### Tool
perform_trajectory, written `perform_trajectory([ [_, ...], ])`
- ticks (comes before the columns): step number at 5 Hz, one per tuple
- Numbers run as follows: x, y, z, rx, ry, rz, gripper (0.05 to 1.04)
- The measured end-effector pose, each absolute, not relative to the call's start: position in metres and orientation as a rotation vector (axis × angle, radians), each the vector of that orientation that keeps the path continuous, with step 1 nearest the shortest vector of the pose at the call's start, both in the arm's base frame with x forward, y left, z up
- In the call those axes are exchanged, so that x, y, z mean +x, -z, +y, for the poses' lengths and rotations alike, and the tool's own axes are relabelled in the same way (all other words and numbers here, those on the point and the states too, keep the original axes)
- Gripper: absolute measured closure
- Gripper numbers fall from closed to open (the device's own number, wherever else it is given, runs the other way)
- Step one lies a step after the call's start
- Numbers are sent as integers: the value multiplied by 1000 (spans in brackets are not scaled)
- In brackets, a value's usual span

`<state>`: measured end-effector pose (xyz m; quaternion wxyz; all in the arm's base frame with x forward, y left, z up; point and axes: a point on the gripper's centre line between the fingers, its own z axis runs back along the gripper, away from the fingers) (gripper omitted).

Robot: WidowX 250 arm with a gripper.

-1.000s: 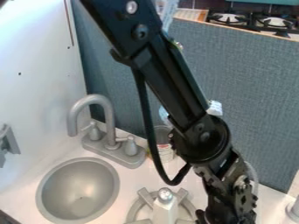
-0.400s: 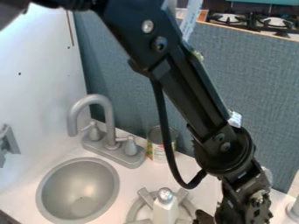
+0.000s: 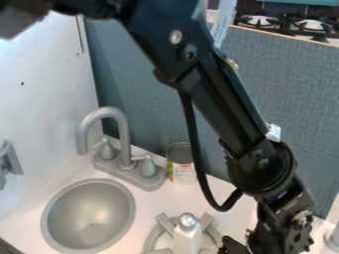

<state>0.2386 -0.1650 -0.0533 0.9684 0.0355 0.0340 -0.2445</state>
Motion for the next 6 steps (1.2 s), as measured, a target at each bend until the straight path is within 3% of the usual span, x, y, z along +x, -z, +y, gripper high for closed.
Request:
perform_trajectory([
  [1,237,105,-127,115,525,103,499],
  [2,243,115,-119,102,504,45,525],
  [3,244,116,-117,69,482,26,453],
  [5,243,115,-121,34,476,44,156],
  [6,233,98,-115,39,436,68,104],
])
